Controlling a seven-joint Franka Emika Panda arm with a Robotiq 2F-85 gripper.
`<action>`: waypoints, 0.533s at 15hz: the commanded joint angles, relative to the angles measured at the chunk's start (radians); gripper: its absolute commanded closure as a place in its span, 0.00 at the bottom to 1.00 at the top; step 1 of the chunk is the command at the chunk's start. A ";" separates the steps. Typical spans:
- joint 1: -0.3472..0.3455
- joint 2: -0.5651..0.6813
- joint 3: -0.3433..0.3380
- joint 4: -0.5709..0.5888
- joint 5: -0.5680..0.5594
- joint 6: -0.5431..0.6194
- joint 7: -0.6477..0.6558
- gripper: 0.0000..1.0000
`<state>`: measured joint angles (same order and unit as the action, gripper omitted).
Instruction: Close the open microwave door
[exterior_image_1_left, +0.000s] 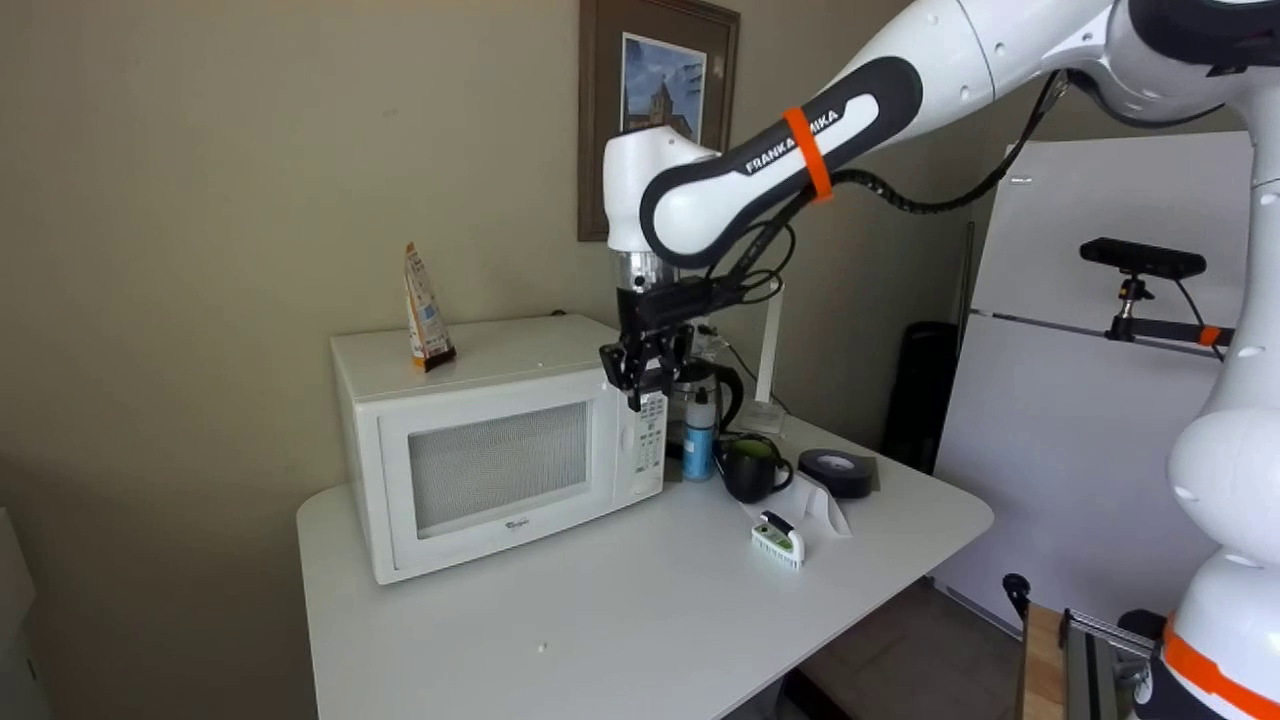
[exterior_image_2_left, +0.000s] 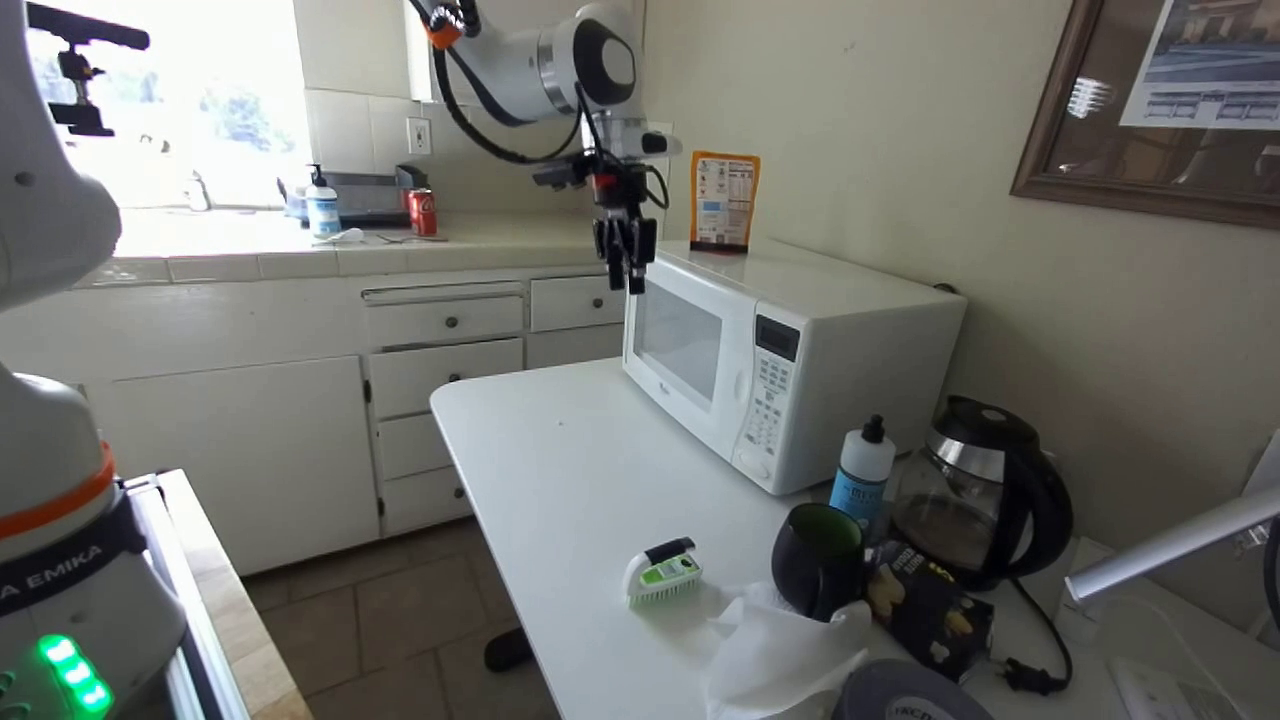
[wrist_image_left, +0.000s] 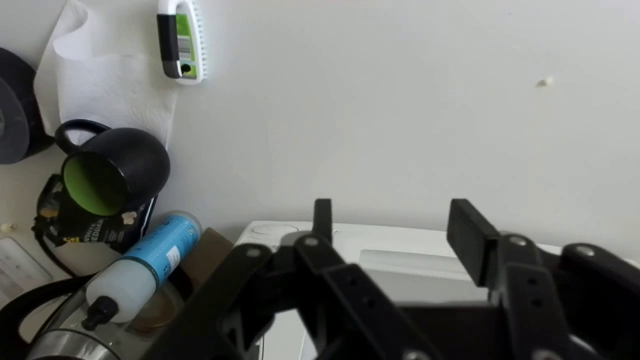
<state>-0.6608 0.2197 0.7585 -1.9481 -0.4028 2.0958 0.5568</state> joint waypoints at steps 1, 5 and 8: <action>-0.082 -0.088 0.055 0.102 0.257 -0.215 -0.199 0.07; 0.151 -0.271 -0.278 0.074 0.512 -0.217 -0.437 0.00; 0.360 -0.213 -0.473 0.132 0.434 -0.226 -0.368 0.00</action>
<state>-0.4738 0.0061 0.4590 -1.8191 0.0302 1.8726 0.1892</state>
